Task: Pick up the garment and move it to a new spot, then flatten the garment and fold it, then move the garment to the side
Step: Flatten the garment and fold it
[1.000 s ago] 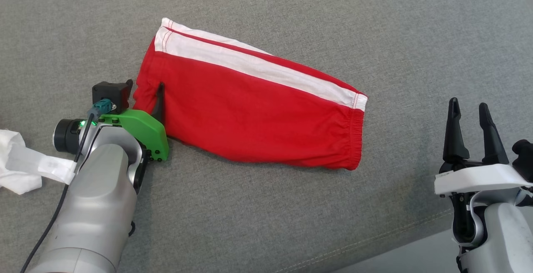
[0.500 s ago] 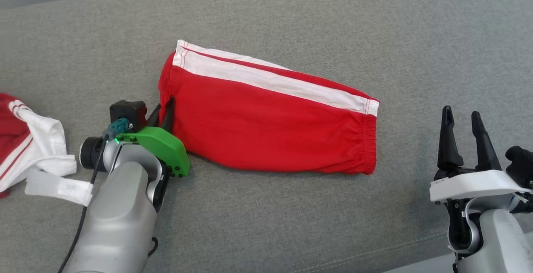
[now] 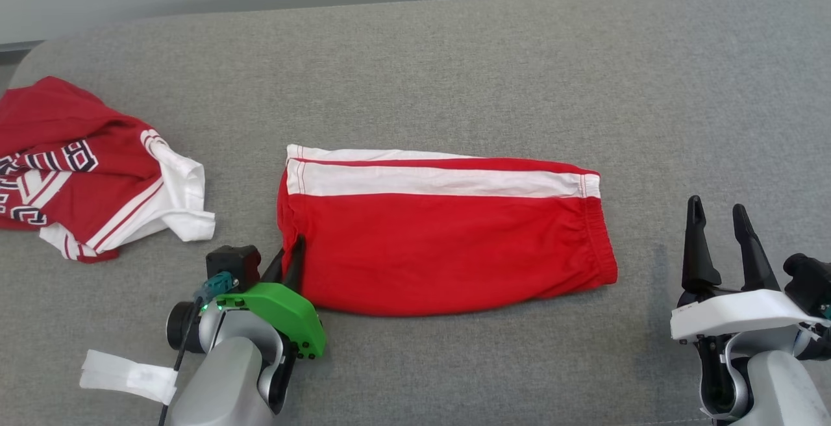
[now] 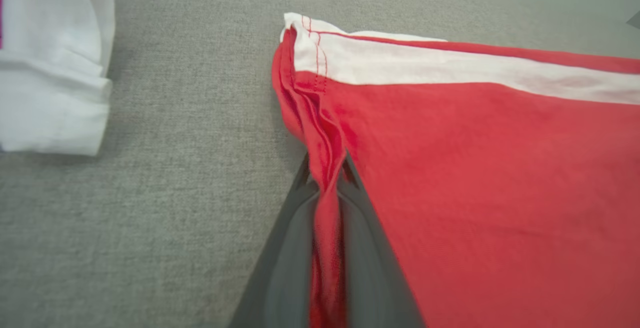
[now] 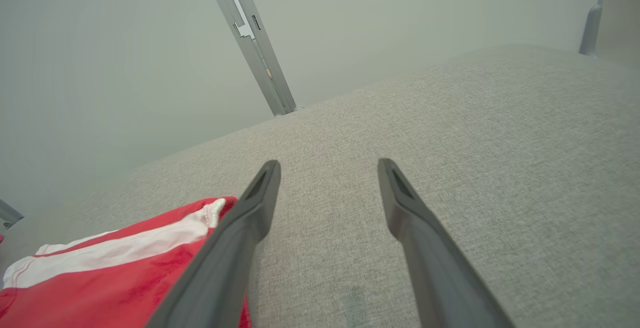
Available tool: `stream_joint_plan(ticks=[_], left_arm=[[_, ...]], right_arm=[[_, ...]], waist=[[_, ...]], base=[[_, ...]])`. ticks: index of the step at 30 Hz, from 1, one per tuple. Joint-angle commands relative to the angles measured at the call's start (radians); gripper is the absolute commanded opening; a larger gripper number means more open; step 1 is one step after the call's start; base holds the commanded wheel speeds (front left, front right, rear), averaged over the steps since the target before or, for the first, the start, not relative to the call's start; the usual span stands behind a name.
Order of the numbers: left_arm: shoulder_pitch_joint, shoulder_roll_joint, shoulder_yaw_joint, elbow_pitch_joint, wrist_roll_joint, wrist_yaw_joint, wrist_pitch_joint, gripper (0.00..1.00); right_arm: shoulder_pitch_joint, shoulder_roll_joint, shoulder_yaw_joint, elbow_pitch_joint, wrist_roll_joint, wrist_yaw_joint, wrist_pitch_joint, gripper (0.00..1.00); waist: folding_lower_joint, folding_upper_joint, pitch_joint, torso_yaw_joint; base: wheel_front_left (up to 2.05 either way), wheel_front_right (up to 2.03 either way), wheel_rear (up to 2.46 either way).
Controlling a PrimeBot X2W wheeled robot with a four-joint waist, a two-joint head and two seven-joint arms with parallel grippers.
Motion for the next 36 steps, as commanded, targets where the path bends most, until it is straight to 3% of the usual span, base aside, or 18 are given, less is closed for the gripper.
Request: stream_joint_plan(ticks=[1, 6, 7, 8, 9, 17, 27, 36], left_arm=[[0.022, 0.002, -0.012, -0.009, -0.025, 0.008, 0.001, 0.0], [0.046, 0.001, -0.058, -0.034, -0.062, 0.029, 0.001, 0.0], [0.046, 0.001, -0.064, -0.042, -0.064, 0.032, 0.001, 0.18], [0.048, 0.001, -0.069, -0.054, -0.063, 0.039, 0.001, 0.52], [0.05, 0.001, -0.075, -0.064, -0.059, 0.044, 0.001, 1.0], [0.084, 0.001, -0.061, -0.204, 0.033, 0.091, 0.001, 1.0], [0.146, 0.001, -0.035, -0.318, 0.094, 0.081, 0.001, 1.0], [0.171, 0.001, -0.033, -0.348, 0.127, 0.074, 0.001, 1.0]], right_arm=[[0.01, -0.004, 0.001, 0.003, -0.008, 0.0, -0.003, 1.0], [0.006, -0.004, 0.004, 0.005, -0.011, 0.0, -0.003, 1.0], [0.007, -0.004, 0.003, 0.005, -0.011, 0.0, -0.003, 1.0], [0.008, -0.004, 0.002, 0.005, -0.012, 0.0, -0.003, 1.0], [0.01, -0.004, 0.001, 0.006, -0.012, 0.0, -0.003, 1.0], [-0.01, -0.003, 0.034, 0.014, -0.017, 0.0, -0.003, 1.0], [-0.019, -0.004, 0.109, 0.061, -0.029, 0.0, -0.003, 1.0], [-0.04, -0.004, 0.054, 0.207, -0.052, 0.0, -0.003, 1.0]], waist=[[0.0, 0.0, -0.034, 0.041], [0.0, 0.0, -0.037, 0.054], [0.0, 0.0, -0.037, 0.056], [0.0, 0.0, -0.036, 0.059], [0.0, 0.0, -0.036, 0.061], [0.0, 0.0, -0.029, 0.08], [0.0, 0.0, -0.034, 0.148], [0.0, 0.0, -0.028, 0.212]], base=[[0.0, 0.0, 0.0], [0.0, 0.0, 0.0], [0.0, 0.0, 0.0], [0.0, 0.0, 0.0], [0.0, 0.0, 0.0], [0.0, 0.0, 0.0], [0.0, 0.0, 0.0], [0.0, 0.0, 0.0]])
